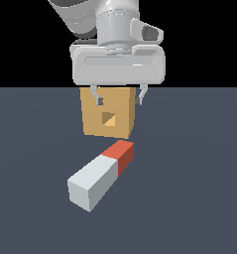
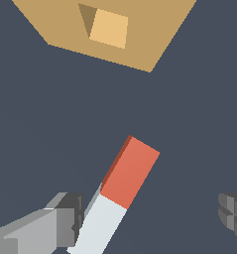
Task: Insert the peg into the horizontal hole in a box.
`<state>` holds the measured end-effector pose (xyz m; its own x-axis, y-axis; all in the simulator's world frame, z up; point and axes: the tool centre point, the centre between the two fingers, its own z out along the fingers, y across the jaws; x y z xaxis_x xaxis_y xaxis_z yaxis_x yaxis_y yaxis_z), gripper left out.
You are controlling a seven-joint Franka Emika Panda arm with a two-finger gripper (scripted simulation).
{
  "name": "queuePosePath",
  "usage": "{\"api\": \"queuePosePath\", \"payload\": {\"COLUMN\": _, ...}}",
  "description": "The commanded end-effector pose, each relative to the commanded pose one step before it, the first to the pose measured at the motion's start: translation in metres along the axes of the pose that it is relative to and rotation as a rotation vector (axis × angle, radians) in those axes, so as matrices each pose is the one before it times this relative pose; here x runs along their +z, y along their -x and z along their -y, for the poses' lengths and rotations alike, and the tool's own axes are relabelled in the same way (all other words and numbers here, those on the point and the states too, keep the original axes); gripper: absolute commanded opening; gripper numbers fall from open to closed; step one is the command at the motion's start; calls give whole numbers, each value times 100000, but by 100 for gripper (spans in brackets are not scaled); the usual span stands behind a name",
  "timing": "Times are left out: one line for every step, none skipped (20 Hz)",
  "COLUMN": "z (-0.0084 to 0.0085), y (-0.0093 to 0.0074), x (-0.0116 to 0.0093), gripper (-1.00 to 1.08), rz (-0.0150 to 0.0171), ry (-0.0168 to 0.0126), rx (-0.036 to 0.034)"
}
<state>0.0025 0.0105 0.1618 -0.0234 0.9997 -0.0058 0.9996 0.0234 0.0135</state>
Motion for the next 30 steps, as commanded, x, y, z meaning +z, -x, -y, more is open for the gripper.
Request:
{"api": "queuePosePath", "payload": {"z": -1, "y": 1, "x": 1, "gripper": 100, "rz": 0, "ry": 0, "rx": 0}}
{"api": "queuePosePath", "payload": {"z": 5, "y": 23, "x": 20, "gripper": 100, "rz": 2, "ry": -1, "rx": 120}}
{"api": "queuePosePath", "payload": {"z": 14, "y": 89, "x": 64, "gripper": 100, "rz": 2, "ry": -10, "rx": 390}}
{"api": "queuePosePath", "payload": {"z": 24, "y": 144, "x": 107, "gripper": 100, "rz": 3, "ry": -17, "rx": 644}}
{"api": "queuePosePath", "payload": {"z": 34, "y": 199, "x": 150, "gripper": 100, "rz": 4, "ry": -24, "rx": 897}}
{"api": "queuePosePath", "payload": {"z": 45, "y": 259, "x": 194, "gripper": 100, "rz": 5, "ry": -31, "rx": 1161}}
{"api": "queuePosePath", "payload": {"z": 55, "y": 316, "x": 238, "gripper": 100, "rz": 6, "ry": -38, "rx": 1421}}
{"api": "queuePosePath", "payload": {"z": 66, "y": 376, "x": 282, "gripper": 100, "rz": 7, "ry": -45, "rx": 1688}}
{"api": "queuePosePath", "payload": {"z": 78, "y": 435, "x": 327, "gripper": 100, "rz": 7, "ry": -52, "rx": 1956}}
{"api": "queuePosePath", "payload": {"z": 90, "y": 496, "x": 373, "gripper": 100, "rz": 8, "ry": -59, "rx": 2230}}
{"api": "queuePosePath", "payload": {"z": 103, "y": 557, "x": 419, "gripper": 100, "rz": 8, "ry": -67, "rx": 2509}}
{"api": "queuePosePath", "payload": {"z": 116, "y": 620, "x": 467, "gripper": 100, "rz": 7, "ry": -74, "rx": 2794}}
{"api": "queuePosePath", "payload": {"z": 131, "y": 685, "x": 516, "gripper": 100, "rz": 6, "ry": -83, "rx": 3086}}
{"api": "queuePosePath", "payload": {"z": 146, "y": 751, "x": 567, "gripper": 100, "rz": 5, "ry": -91, "rx": 3386}}
{"api": "queuePosePath", "payload": {"z": 161, "y": 811, "x": 613, "gripper": 100, "rz": 4, "ry": -99, "rx": 3660}}
{"api": "queuePosePath", "payload": {"z": 159, "y": 791, "x": 599, "gripper": 100, "rz": 2, "ry": -97, "rx": 3574}}
{"api": "queuePosePath", "payload": {"z": 150, "y": 739, "x": 561, "gripper": 100, "rz": -1, "ry": -92, "rx": 3341}}
{"api": "queuePosePath", "payload": {"z": 142, "y": 685, "x": 523, "gripper": 100, "rz": -6, "ry": -88, "rx": 3102}}
{"api": "queuePosePath", "payload": {"z": 133, "y": 630, "x": 483, "gripper": 100, "rz": -10, "ry": -83, "rx": 2857}}
{"api": "queuePosePath", "payload": {"z": 122, "y": 574, "x": 442, "gripper": 100, "rz": -12, "ry": -77, "rx": 2605}}
{"api": "queuePosePath", "payload": {"z": 111, "y": 516, "x": 398, "gripper": 100, "rz": -13, "ry": -70, "rx": 2343}}
{"api": "queuePosePath", "payload": {"z": 99, "y": 456, "x": 353, "gripper": 100, "rz": -14, "ry": -64, "rx": 2073}}
{"api": "queuePosePath", "payload": {"z": 88, "y": 393, "x": 308, "gripper": 100, "rz": -17, "ry": -58, "rx": 1796}}
{"api": "queuePosePath", "payload": {"z": 77, "y": 330, "x": 262, "gripper": 100, "rz": -20, "ry": -52, "rx": 1515}}
{"api": "queuePosePath", "payload": {"z": 66, "y": 265, "x": 216, "gripper": 100, "rz": -24, "ry": -46, "rx": 1230}}
{"api": "queuePosePath", "payload": {"z": 55, "y": 201, "x": 169, "gripper": 100, "rz": -27, "ry": -40, "rx": 943}}
{"api": "queuePosePath", "payload": {"z": 41, "y": 137, "x": 120, "gripper": 100, "rz": -26, "ry": -31, "rx": 654}}
{"api": "queuePosePath", "payload": {"z": 26, "y": 75, "x": 71, "gripper": 100, "rz": -20, "ry": -20, "rx": 371}}
{"api": "queuePosePath", "payload": {"z": 8, "y": 25, "x": 23, "gripper": 100, "rz": -7, "ry": -7, "rx": 119}}
{"api": "queuePosePath", "payload": {"z": -32, "y": -81, "x": -91, "gripper": 100, "rz": 94, "ry": -77, "rx": -700}}
